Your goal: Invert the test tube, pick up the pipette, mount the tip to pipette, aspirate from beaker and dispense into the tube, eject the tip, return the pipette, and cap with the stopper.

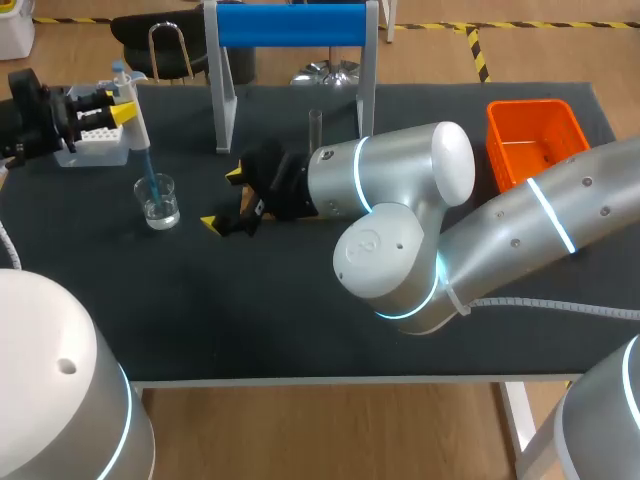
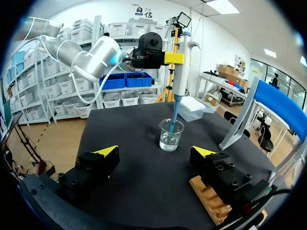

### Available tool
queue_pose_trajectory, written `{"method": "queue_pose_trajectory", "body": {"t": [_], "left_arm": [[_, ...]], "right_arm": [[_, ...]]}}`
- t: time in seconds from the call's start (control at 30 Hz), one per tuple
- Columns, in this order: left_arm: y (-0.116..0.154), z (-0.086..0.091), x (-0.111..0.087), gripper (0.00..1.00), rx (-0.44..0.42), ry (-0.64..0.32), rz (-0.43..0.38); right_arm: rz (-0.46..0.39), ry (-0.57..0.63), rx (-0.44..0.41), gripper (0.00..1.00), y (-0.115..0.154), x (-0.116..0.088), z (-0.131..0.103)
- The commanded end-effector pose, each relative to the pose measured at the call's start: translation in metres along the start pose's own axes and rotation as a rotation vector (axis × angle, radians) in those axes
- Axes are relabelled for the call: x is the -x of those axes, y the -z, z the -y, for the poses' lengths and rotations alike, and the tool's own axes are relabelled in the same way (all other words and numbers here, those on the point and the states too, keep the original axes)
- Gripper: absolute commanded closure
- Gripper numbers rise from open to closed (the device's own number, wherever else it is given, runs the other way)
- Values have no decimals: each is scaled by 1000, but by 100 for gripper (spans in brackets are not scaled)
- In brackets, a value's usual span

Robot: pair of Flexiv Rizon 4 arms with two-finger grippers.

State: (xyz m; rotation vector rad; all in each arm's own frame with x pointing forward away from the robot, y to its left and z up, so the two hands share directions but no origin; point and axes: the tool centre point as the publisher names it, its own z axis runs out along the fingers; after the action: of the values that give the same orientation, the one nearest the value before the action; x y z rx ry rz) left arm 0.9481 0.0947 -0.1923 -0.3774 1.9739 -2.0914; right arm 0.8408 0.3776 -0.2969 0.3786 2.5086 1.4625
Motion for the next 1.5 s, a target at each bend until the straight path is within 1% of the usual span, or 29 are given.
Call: {"method": "queue_pose_trajectory", "body": {"t": [0.03, 0.1, 0.23, 0.3, 0.37, 0.6, 0.73, 0.8, 1.03, 1.07, 1.1, 1.17, 1.3, 1.33, 1.37, 1.4, 1.5], "left_arm": [[0, -1, 1, 100, -3, -1, -3], [0, -1, 1, 100, -3, -1, -3], [0, -1, 1, 100, -3, -1, -3], [0, -1, 1, 100, -3, -1, -3], [0, -1, 1, 100, -3, -1, -3], [0, -1, 1, 100, -3, -1, -3], [0, -1, 1, 100, -3, -1, -3], [0, -1, 1, 100, -3, -1, -3], [0, -1, 1, 100, -3, -1, -3], [0, -1, 1, 100, -3, -1, -3], [0, -1, 1, 100, -3, -1, -3], [0, -1, 1, 100, -3, -1, -3], [0, -1, 1, 100, -3, -1, -3], [0, -1, 1, 100, -3, -1, -3], [0, -1, 1, 100, -3, -1, -3], [0, -1, 1, 100, -3, -1, -3], [0, -1, 1, 100, -3, -1, -3]], "right_arm": [[-10, 7, 20, 0, 6, 3, -8], [-30, 32, 36, 0, 10, 6, -15], [-30, 66, 42, 0, 19, 15, -25], [-77, 42, 61, 0, 23, 20, -31], [-104, 36, 70, 0, 27, 25, -37], [-182, 70, 135, 0, 41, 38, -72], [-233, 100, 178, 0, 47, 38, -93], [-242, 132, 178, 0, 48, 36, -102], [-305, 174, 220, 0, 52, 28, -130], [-310, 179, 222, 3, 52, 28, -134], [-318, 184, 226, 14, 51, 28, -138], [-324, 198, 231, 47, 51, 27, -145], [-329, 210, 244, 70, 47, 28, -160], [-330, 212, 250, 80, 46, 28, -164], [-330, 212, 257, 93, 45, 28, -168], [-334, 211, 268, 100, 44, 28, -171], [-339, 207, 290, 100, 40, 29, -182]]}}
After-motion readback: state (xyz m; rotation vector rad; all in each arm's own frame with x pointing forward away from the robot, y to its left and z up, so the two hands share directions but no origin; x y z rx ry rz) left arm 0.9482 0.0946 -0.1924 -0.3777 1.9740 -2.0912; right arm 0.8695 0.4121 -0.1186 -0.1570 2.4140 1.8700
